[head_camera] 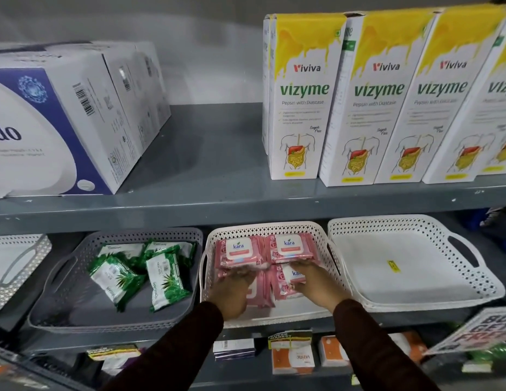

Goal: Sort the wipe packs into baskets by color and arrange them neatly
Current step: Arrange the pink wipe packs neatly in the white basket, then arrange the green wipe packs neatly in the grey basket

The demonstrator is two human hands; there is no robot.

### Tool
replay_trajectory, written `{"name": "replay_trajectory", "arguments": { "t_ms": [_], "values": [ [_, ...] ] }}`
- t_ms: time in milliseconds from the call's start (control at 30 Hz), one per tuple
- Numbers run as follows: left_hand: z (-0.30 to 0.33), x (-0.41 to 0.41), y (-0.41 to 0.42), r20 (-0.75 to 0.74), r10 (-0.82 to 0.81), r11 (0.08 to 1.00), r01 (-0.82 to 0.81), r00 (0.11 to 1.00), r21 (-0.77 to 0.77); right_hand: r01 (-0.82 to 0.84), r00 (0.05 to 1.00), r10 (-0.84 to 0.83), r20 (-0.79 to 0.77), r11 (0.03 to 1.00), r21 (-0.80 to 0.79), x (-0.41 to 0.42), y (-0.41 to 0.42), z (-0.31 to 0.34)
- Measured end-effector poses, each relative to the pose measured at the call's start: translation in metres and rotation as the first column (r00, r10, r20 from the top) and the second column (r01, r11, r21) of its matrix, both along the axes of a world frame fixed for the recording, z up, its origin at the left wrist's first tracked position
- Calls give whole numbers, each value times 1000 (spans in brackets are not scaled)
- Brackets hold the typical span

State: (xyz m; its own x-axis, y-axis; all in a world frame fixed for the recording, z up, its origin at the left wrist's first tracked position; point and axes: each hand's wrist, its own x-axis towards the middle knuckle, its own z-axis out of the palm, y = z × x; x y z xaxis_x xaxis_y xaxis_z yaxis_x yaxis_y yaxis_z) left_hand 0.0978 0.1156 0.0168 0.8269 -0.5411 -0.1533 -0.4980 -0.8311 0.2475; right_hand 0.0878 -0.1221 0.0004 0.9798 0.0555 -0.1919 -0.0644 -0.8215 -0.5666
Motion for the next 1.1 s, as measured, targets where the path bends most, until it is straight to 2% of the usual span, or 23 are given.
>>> {"name": "replay_trajectory", "arguments": {
  "t_ms": [133, 300, 400, 467, 567, 667, 733, 800, 900, 1000, 1100],
  "values": [
    [-17, -4, 3, -27, 44, 999, -43, 999, 31, 54, 998, -53, 23, 998, -15, -6, 3, -12],
    [-24, 9, -2, 30, 125, 988, -122, 992, -93, 88, 996, -87, 30, 996, -28, -3, 16, -17],
    [-25, 11, -9, -44, 143, 963, -149, 989, -223, 83, 995, -82, 52, 996, -19, 3, 19, -21],
    [-23, 11, -8, -62, 122, 963, -133, 991, -235, 98, 993, -95, 70, 994, -39, 7, 19, -25],
    [-20, 13, 15, 16, 110, 966, -103, 994, -235, 70, 996, -63, 68, 992, -101, 9, 26, -25],
    [-6, 9, 41, 133, 142, 888, -67, 981, -456, 177, 983, -164, 87, 971, -164, 5, 33, -16],
    [2, 2, 70, 164, 225, 834, -103, 961, -541, 246, 953, -231, 196, 967, -59, 0, 56, -5],
    [-2, -2, 120, 181, 374, 810, -225, 910, -541, 165, 935, -190, 300, 981, 107, -4, 105, 9],
    [-10, 0, 203, 142, 510, 790, -396, 849, -469, -62, 939, 4, 343, 985, 158, -4, 190, 26],
    [-9, 9, 262, 107, 619, 739, -531, 778, -414, -146, 937, 109, 332, 985, 89, 7, 256, 30],
    [-7, 25, 294, 89, 631, 719, -538, 771, -439, -182, 935, 190, 298, 982, -55, 24, 296, 26]
  ]
}}
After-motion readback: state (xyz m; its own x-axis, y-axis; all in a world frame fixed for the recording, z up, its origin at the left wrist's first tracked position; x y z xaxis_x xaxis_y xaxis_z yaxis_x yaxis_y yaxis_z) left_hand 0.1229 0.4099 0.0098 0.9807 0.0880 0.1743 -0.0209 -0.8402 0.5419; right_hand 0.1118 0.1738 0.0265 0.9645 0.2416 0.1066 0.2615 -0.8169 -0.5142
